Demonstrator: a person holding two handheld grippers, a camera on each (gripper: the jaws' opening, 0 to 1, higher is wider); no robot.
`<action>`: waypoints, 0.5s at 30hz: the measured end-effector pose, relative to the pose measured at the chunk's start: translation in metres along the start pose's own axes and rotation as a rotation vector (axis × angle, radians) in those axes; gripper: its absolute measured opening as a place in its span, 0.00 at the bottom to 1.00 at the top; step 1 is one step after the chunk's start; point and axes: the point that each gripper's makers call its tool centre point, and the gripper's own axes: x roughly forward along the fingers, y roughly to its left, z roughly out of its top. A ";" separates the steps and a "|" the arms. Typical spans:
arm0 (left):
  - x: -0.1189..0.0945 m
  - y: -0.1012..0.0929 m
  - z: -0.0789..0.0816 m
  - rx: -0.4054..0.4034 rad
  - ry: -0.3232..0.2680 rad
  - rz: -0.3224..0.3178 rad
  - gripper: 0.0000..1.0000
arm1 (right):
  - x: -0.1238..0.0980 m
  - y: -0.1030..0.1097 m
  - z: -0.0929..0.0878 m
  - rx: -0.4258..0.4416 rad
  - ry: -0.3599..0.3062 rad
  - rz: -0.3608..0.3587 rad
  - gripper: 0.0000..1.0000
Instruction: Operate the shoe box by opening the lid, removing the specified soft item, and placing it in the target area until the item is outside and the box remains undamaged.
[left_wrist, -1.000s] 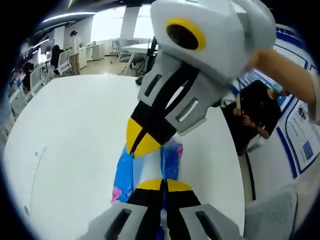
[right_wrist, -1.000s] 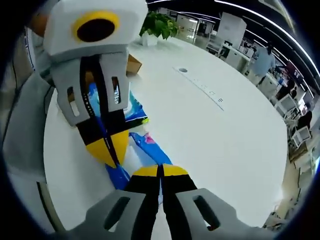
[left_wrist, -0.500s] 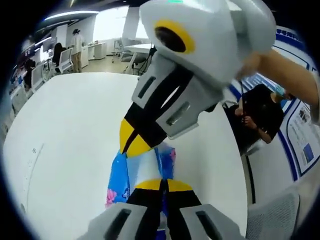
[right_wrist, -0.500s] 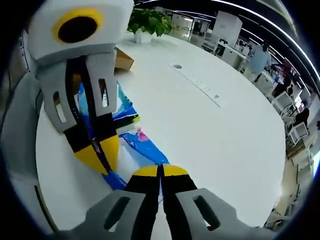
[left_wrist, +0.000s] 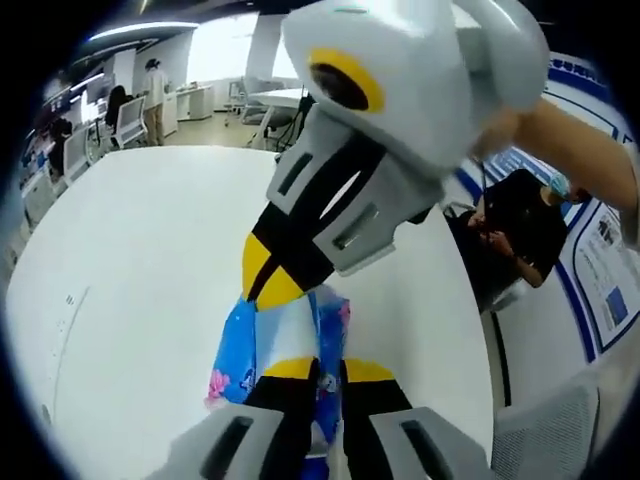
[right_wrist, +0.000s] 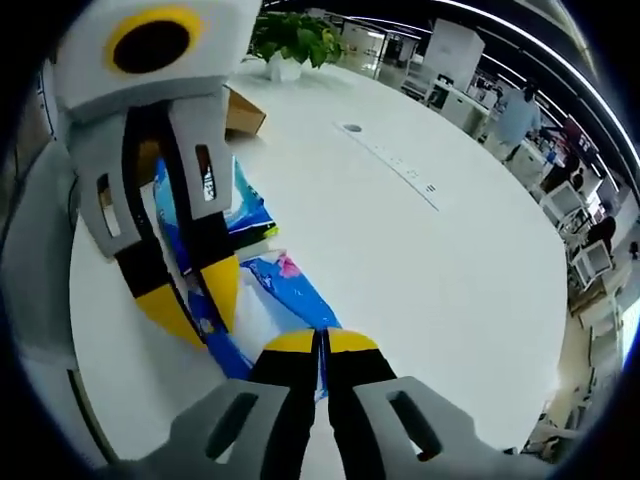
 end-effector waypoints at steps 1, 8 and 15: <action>-0.001 -0.001 0.000 0.007 0.000 0.001 0.10 | 0.000 0.000 0.000 -0.001 0.000 0.000 0.01; -0.013 -0.006 0.006 0.033 -0.017 0.013 0.15 | -0.010 -0.001 0.003 -0.005 0.000 -0.021 0.10; -0.031 -0.018 0.012 0.053 -0.045 0.025 0.18 | -0.024 0.000 0.013 0.013 -0.023 -0.059 0.16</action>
